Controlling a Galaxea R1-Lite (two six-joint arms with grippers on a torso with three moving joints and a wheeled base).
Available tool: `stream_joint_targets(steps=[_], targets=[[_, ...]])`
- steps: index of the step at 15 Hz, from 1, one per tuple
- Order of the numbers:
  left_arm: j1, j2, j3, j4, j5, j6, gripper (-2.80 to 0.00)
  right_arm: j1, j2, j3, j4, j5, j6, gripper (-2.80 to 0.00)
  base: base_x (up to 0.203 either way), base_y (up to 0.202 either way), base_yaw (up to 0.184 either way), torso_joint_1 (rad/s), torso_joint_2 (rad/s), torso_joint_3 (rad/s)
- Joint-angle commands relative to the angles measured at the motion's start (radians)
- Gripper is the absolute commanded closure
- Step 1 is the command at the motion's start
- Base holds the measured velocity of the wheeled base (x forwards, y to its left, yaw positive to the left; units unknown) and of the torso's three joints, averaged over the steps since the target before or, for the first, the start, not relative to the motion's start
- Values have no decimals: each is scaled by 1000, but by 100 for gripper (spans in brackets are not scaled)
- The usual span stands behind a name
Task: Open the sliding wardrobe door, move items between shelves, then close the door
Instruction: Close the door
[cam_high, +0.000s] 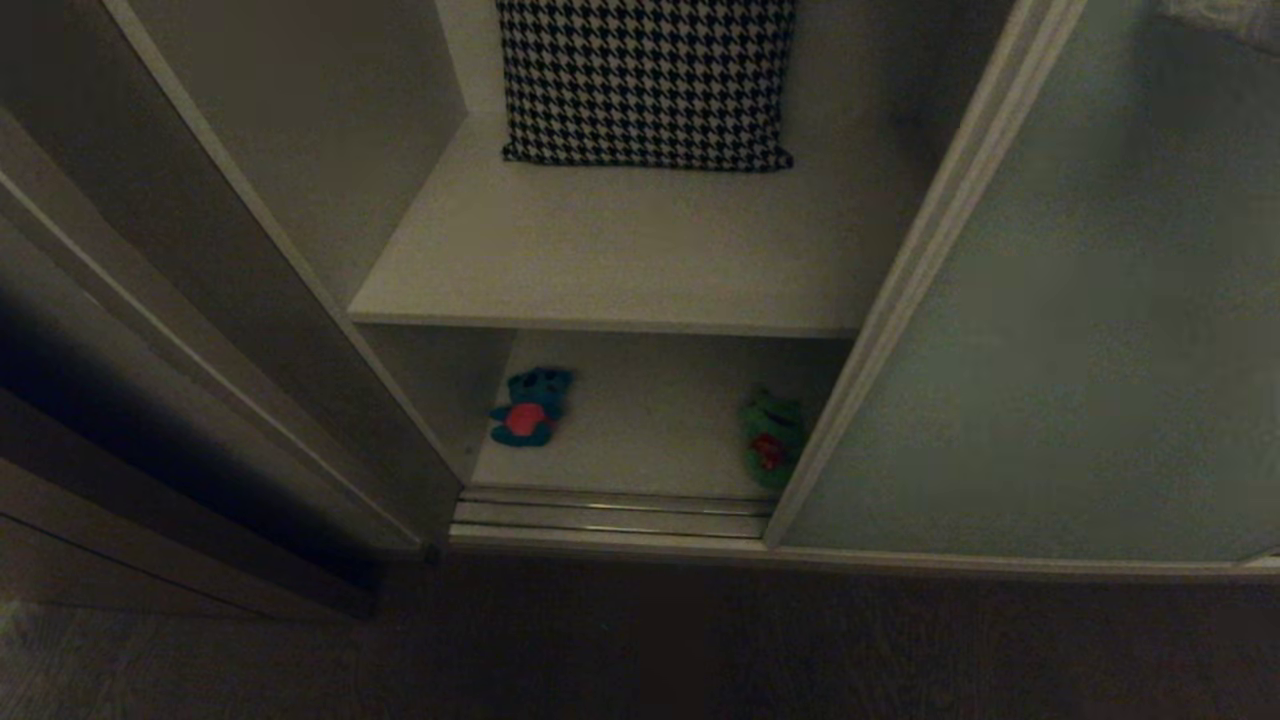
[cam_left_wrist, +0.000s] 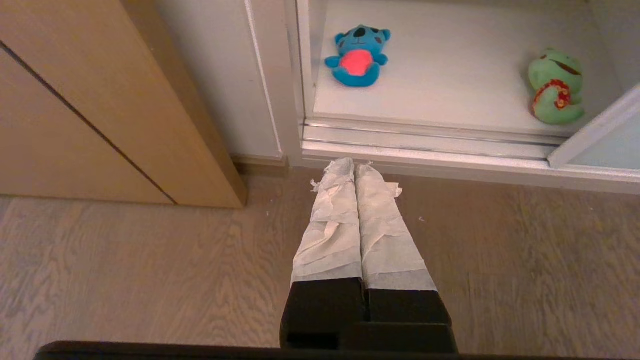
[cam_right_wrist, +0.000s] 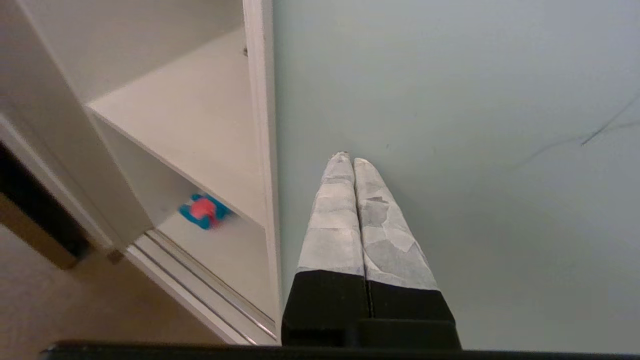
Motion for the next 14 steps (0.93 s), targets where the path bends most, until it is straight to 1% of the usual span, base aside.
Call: stream_joint_targets(steps=[1, 3, 5, 9, 12, 14], targets=[[1, 1, 0, -1, 0, -1, 0, 36, 3, -11, 2, -2, -8, 0, 0, 0, 0, 0, 0, 0], [-1, 1, 0, -1, 0, -1, 0, 82, 6, -12, 8, -3, -18, 0, 0, 0, 0, 0, 0, 0], [1, 1, 0, -1, 0, -1, 0, 132, 31, -12, 9, -6, -48, 0, 0, 0, 0, 0, 0, 0], [-1, 1, 0, 0, 0, -1, 0, 178, 88, -61, 11, -10, -62, 0, 0, 0, 0, 0, 0, 0], [1, 1, 0, -1, 0, -1, 0, 219, 151, -99, -1, -70, -62, 0, 0, 0, 0, 0, 0, 0], [-1, 1, 0, -1, 0, -1, 0, 251, 187, -132, -3, -79, -61, 0, 0, 0, 0, 0, 0, 0]])
